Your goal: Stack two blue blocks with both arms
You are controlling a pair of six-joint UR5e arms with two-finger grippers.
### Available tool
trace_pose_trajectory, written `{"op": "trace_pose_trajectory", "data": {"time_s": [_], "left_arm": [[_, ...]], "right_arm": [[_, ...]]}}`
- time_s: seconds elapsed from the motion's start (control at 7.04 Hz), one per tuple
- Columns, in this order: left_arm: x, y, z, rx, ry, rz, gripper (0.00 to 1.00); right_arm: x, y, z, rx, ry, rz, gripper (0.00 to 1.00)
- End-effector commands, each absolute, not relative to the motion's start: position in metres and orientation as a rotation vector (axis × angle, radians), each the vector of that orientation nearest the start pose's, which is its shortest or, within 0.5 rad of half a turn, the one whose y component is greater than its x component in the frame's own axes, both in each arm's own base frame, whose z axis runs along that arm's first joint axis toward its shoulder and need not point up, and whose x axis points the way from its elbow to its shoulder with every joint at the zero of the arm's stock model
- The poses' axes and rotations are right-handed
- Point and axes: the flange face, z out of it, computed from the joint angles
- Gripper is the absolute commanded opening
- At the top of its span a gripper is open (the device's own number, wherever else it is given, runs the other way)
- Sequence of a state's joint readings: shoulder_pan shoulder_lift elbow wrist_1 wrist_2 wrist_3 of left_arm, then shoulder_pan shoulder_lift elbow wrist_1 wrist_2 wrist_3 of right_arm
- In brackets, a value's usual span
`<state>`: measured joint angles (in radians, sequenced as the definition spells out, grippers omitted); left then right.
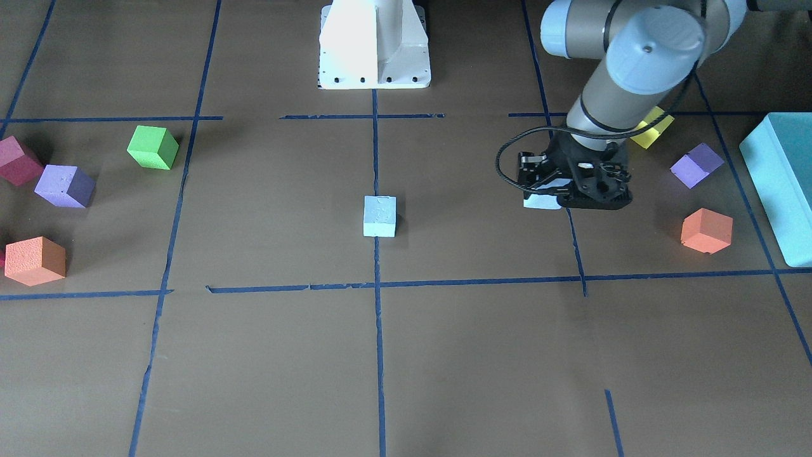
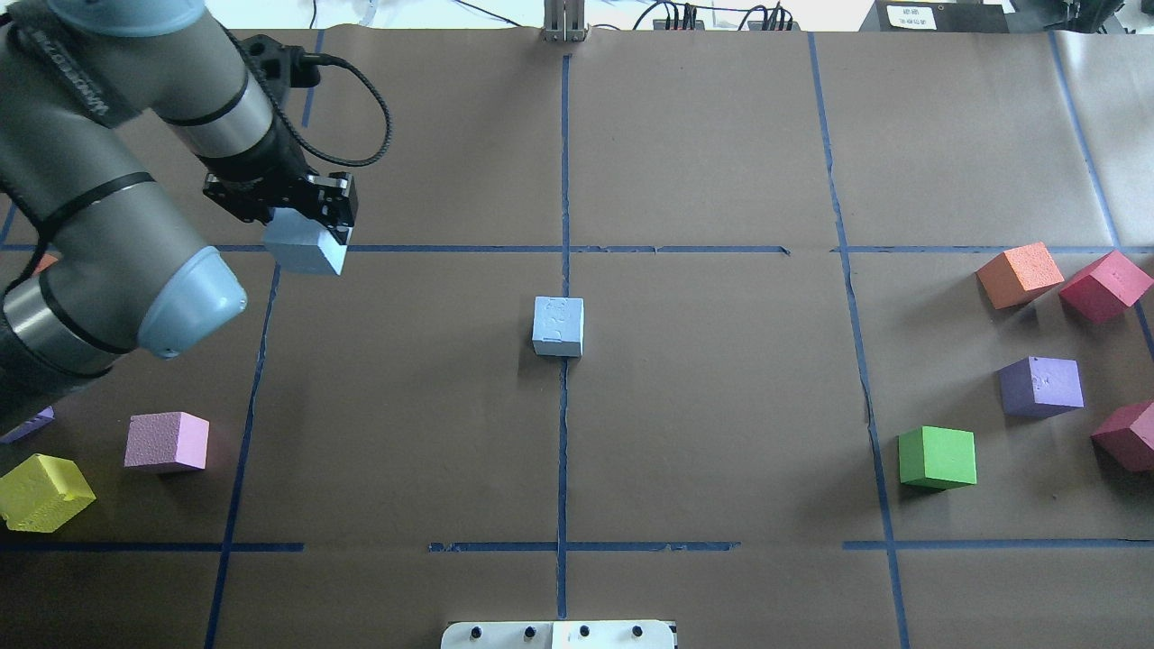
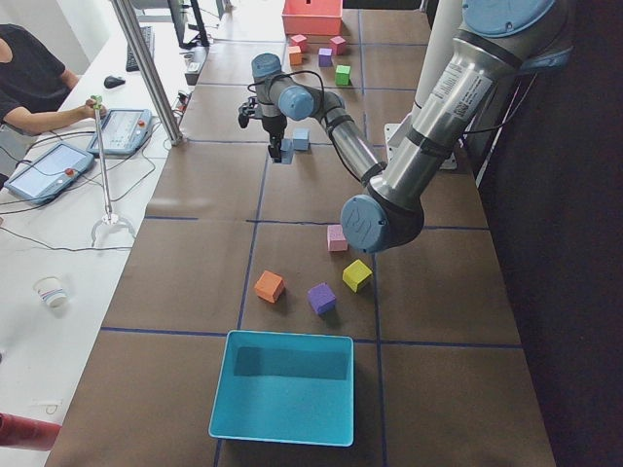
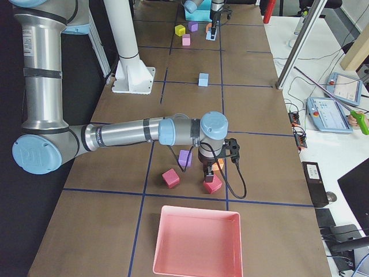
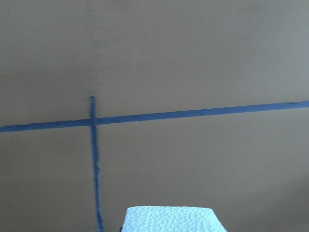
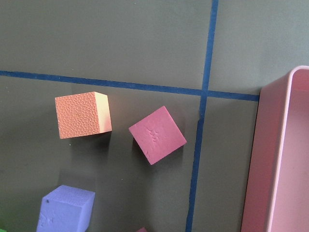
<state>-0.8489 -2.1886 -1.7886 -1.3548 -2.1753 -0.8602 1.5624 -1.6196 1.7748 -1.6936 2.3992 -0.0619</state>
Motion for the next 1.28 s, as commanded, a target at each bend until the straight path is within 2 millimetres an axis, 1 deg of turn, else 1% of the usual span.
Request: {"op": "trace_pose_trajectory", "data": {"time_s": [0.0, 0.14, 0.28, 0.43, 0.57, 0.71, 0.85, 1.14], "left_arm": [[0.455, -0.517, 0.162, -0.010, 0.832, 0.023, 0.00], [0.480, -0.510, 0.147, -0.013, 0.851, 0.031, 0.00], [0.499, -0.512, 0.140, -0.021, 0.862, 0.028, 0.00], [0.530, -0.506, 0.139, -0.025, 0.875, 0.031, 0.00], [0.555, -0.505, 0.134, 0.000, 0.878, 0.048, 0.00], [0.565, -0.508, 0.127, 0.014, 0.867, 0.052, 0.00], [0.571, -0.505, 0.128, 0.012, 0.863, 0.063, 0.00], [0.589, -0.509, 0.138, 0.026, 0.884, 0.079, 0.01]], "right_arm": [[0.069, -0.451, 0.612, 0.031, -0.842, -0.037, 1.00], [0.069, -0.435, 0.629, 0.001, -0.840, -0.025, 1.00], [0.070, -0.432, 0.631, 0.007, -0.840, -0.022, 1.00], [0.070, -0.432, 0.630, 0.010, -0.839, -0.020, 1.00], [0.070, -0.431, 0.631, 0.008, -0.839, -0.020, 1.00], [0.070, -0.432, 0.629, 0.012, -0.839, -0.022, 1.00], [0.070, -0.432, 0.629, 0.012, -0.839, -0.021, 1.00], [0.071, -0.434, 0.628, 0.015, -0.839, -0.024, 1.00]]}}
